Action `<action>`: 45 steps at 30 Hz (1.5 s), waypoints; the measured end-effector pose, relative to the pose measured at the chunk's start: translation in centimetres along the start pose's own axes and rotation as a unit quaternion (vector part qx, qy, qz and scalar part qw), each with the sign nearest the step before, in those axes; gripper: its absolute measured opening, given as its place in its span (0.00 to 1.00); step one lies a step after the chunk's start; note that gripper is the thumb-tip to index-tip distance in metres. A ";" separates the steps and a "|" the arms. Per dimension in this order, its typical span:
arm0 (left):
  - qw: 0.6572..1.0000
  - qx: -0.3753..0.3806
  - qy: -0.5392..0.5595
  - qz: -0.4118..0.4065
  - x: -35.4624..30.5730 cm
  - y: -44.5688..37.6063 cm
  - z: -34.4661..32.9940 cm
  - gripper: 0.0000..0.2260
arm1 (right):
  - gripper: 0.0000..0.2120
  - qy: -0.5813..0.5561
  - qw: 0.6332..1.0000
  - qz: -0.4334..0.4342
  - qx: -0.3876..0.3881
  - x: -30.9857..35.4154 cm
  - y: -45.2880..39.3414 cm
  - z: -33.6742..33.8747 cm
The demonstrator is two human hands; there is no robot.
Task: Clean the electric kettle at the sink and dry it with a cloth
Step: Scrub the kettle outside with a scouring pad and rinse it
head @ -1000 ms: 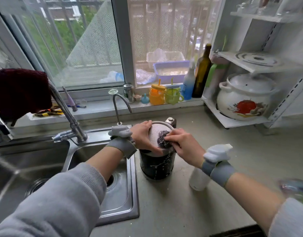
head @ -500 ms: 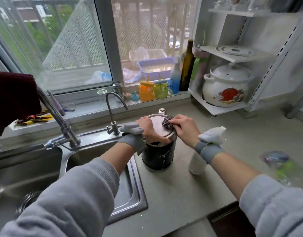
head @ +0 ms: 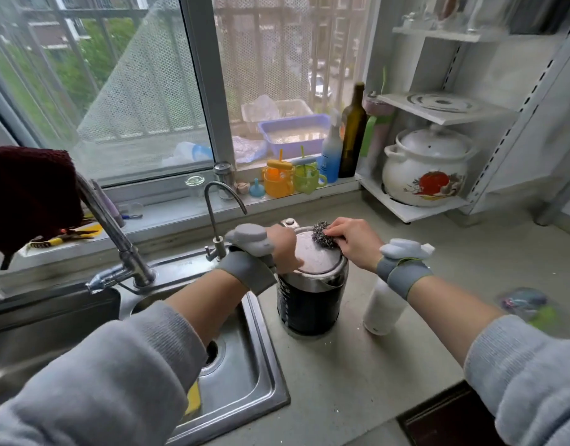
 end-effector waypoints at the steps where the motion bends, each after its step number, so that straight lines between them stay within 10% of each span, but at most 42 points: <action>1: 0.999 -0.004 0.035 -0.006 1.1 -0.4 0.2 0.18 | 0.14 0.008 1.000 0.005 0.008 0.1 -0.2 0.1; 7: 0.985 0.072 0.124 -0.096 4.3 -2.4 -2.0 0.53 | 0.15 0.052 0.998 0.021 0.022 0.2 -0.1 0.5; 21: 0.994 -0.019 0.019 -0.107 4.0 -3.7 -3.4 0.60 | 0.15 0.018 0.996 0.075 0.048 3.7 4.0 1.4; 29: 0.995 0.036 0.003 -0.096 4.8 -4.3 -0.8 0.26 | 0.16 0.067 0.997 0.023 0.033 1.7 4.2 1.4; 40: 0.978 0.004 0.204 -0.046 7.5 -2.8 -5.9 0.13 | 0.19 0.110 0.991 -0.060 0.038 2.7 1.4 0.6; 45: 0.935 0.016 0.355 0.001 7.7 -0.6 -7.7 0.13 | 0.14 0.036 0.992 0.110 0.045 8.3 2.9 -0.9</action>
Point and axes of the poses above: each hand's wrist, its own y-axis away from the middle knuckle, its own z-axis out of the back of the hand, x = y × z, the point moved 1 cm from there along -y, towards the middle knuckle, and after that the axes turned 10 degrees about y, right-handed, at the moved point
